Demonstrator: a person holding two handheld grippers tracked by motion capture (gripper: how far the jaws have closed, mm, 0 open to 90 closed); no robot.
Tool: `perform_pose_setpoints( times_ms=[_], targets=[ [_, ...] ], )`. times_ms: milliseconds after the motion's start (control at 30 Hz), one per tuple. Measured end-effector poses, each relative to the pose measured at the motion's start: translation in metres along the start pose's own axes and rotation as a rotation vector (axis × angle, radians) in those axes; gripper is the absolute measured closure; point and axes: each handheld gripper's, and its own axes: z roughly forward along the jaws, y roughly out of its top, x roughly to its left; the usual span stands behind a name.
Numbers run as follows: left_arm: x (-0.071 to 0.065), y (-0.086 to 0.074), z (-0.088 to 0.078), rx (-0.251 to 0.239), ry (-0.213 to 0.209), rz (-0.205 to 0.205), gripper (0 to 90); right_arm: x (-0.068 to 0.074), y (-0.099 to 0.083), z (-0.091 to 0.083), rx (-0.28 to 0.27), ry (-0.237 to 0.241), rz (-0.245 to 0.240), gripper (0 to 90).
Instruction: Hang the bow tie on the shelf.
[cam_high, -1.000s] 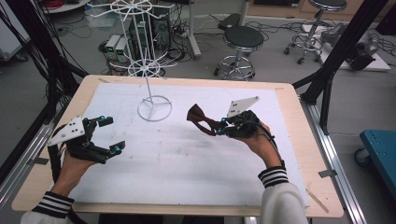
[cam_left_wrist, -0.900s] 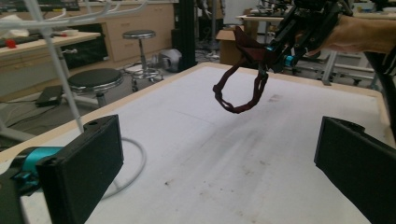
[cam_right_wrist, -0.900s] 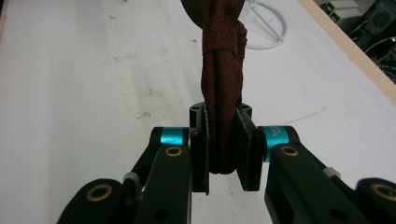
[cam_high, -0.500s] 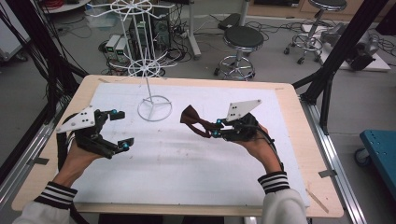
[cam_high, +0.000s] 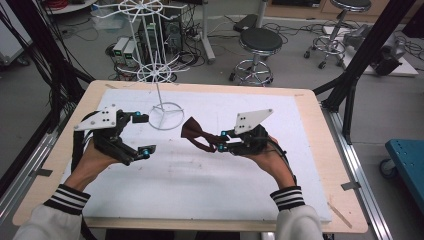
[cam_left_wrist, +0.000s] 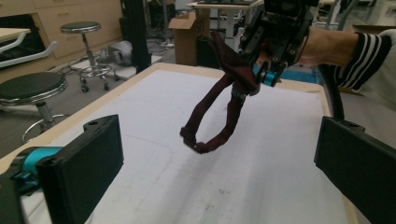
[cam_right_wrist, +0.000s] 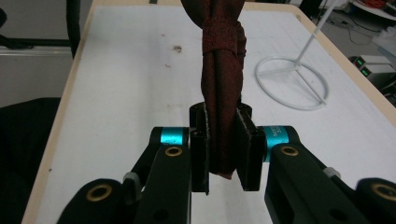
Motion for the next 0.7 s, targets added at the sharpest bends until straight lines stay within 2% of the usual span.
perform_pose_setpoints(
  times_ms=[267, 600, 633, 700],
  targets=[
    [-0.004, 0.013, 0.020, 0.026, -0.057, 0.021, 1.7, 0.004, 0.006, 0.008, -0.016, 0.028, -0.021, 78.6],
    [-0.006, 0.017, 0.039, 0.055, -0.099, 0.030, 2.7, 0.007, 0.012, 0.018, -0.023, 0.057, -0.037, 78.5],
    [-0.006, 0.017, 0.039, 0.055, -0.099, 0.030, 4.2, 0.007, 0.012, 0.018, -0.023, 0.057, -0.037, 78.5],
    [-0.007, 0.016, 0.041, 0.052, -0.114, 0.027, 13.1, 0.008, 0.013, 0.019, -0.022, 0.063, -0.042, 78.5]
  ],
)
